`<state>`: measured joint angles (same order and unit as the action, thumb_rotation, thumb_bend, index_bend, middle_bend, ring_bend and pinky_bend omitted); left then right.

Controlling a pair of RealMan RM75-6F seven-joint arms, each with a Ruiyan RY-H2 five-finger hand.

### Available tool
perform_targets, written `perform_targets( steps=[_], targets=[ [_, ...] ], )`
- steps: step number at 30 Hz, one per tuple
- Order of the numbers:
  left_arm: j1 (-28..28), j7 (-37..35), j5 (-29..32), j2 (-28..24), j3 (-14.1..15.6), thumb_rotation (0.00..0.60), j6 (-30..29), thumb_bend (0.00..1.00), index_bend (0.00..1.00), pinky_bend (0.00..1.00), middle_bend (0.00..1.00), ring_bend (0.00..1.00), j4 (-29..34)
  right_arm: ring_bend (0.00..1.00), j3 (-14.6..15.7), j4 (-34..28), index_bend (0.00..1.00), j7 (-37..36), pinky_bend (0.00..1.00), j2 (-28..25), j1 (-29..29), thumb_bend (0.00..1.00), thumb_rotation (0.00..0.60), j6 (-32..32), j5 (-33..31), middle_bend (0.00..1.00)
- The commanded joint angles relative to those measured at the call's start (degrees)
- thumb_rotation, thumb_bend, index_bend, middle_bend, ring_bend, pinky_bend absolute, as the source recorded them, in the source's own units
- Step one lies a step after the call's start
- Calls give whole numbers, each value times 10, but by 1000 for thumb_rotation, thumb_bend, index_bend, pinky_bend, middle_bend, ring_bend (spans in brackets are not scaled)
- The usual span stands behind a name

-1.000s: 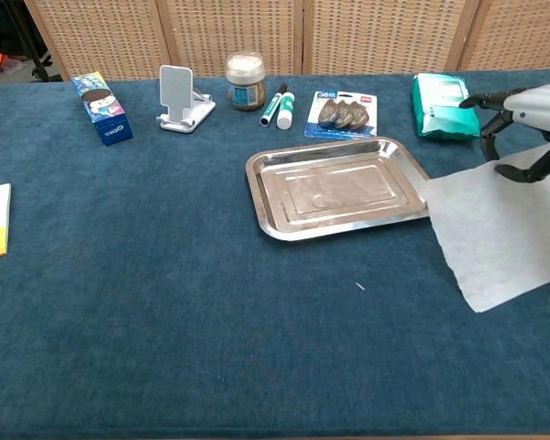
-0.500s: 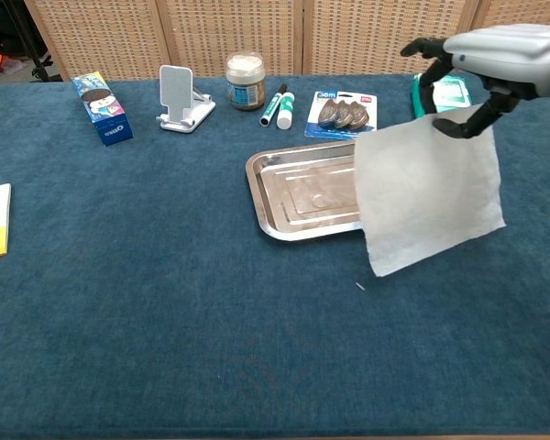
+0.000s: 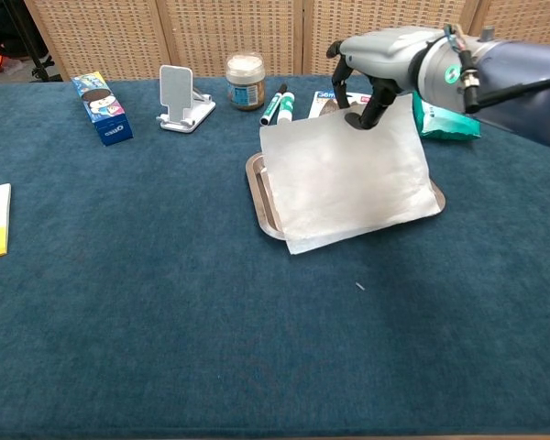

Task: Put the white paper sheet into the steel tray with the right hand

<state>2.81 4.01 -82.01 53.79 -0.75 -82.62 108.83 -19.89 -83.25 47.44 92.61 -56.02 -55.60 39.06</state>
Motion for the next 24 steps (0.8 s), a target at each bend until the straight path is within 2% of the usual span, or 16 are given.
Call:
perform_targets(
  steps=[1, 8, 19, 24],
  targets=[
    [2, -9, 8, -4, -4, 600, 4, 0, 0, 0, 0, 0, -3, 0, -11, 61, 657, 32, 0, 44, -39, 599, 600, -7, -41, 0],
    [9, -18, 14, -7, -5, 600, 20, 0, 0, 0, 0, 0, -6, 0, -4, 131, 657, 21, 0, 80, -60, 597, 600, 21, -60, 0],
    [14, -16, 33, -6, -9, 600, 28, 0, 0, 0, 0, 0, -8, 0, 18, 224, 657, 7, 0, 125, -86, 595, 600, 56, -41, 0],
    [18, -11, 45, -4, -11, 600, 37, 0, 0, 0, 0, 0, -7, 0, 13, 273, 657, -6, 0, 146, -94, 595, 600, 61, -38, 0]
  ],
)
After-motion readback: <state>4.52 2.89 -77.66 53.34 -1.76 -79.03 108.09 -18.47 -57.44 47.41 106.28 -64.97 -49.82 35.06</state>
